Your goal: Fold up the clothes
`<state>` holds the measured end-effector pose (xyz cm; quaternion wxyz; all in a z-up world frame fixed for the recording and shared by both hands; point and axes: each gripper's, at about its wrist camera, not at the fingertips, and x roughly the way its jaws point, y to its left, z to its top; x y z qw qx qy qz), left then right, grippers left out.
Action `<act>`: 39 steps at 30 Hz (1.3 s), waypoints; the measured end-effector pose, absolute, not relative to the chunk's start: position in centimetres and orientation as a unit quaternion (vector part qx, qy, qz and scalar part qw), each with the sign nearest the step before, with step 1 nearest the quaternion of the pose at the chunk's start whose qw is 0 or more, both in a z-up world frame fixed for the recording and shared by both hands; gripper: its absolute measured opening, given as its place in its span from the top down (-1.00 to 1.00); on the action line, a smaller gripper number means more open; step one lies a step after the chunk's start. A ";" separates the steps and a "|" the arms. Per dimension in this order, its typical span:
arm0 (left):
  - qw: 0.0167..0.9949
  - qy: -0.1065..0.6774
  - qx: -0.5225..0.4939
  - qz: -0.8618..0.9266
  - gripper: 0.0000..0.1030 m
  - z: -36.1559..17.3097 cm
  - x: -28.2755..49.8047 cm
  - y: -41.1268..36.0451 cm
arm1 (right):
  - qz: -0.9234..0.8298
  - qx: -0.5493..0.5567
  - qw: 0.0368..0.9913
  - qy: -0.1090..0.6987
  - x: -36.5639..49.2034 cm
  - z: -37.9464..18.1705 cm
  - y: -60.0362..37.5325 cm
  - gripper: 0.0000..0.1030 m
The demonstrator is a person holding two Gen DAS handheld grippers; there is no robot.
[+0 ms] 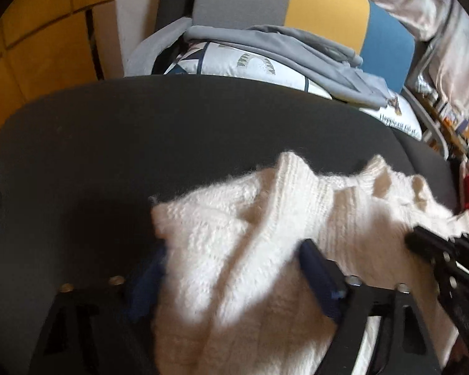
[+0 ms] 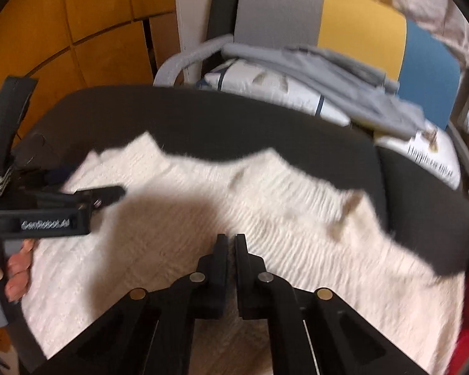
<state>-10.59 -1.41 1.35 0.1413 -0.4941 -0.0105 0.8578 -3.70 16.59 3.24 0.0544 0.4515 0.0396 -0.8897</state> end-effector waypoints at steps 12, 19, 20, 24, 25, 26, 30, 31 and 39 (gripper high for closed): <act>0.139 -0.033 -0.499 0.855 0.05 1.5 -9.4 -2.7 | -0.899 0.435 0.053 0.006 -5.6 1.2 18.1 0.92; 0.139 -0.002 -0.484 0.864 0.55 2.2 -8.7 -2.4 | -0.899 0.433 0.064 -0.022 -5.5 1.0 18.9 0.92; 0.135 0.006 -0.482 0.866 0.58 2.3 -8.6 -2.7 | -0.898 0.433 0.067 -0.029 -5.5 1.0 19.1 0.92; 0.138 -0.030 -0.488 0.862 0.63 2.0 -7.0 -5.4 | -0.894 0.437 0.088 -0.050 -4.9 0.8 19.3 0.92; 0.144 -0.050 -0.492 0.857 0.62 1.9 -6.5 -6.3 | -0.893 0.438 0.095 -0.047 -4.4 0.8 19.1 0.92; 0.156 -0.078 -0.493 0.852 0.61 1.8 -5.6 -7.4 | -0.892 0.438 0.101 -0.044 -4.0 0.8 18.8 0.92; 0.167 -0.167 -0.492 0.838 0.28 1.3 -1.5 -12.1 | -0.891 0.438 0.113 -0.041 -2.4 0.8 18.4 0.92; 0.156 -0.186 -0.486 0.840 0.11 1.3 -0.5 -13.3 | -0.891 0.437 0.114 -0.044 -2.1 0.8 18.4 0.92; 0.159 -0.161 -0.478 0.849 -0.26 0.1 8.2 -14.6 | -0.890 0.433 0.116 -0.084 -0.6 0.7 19.1 0.89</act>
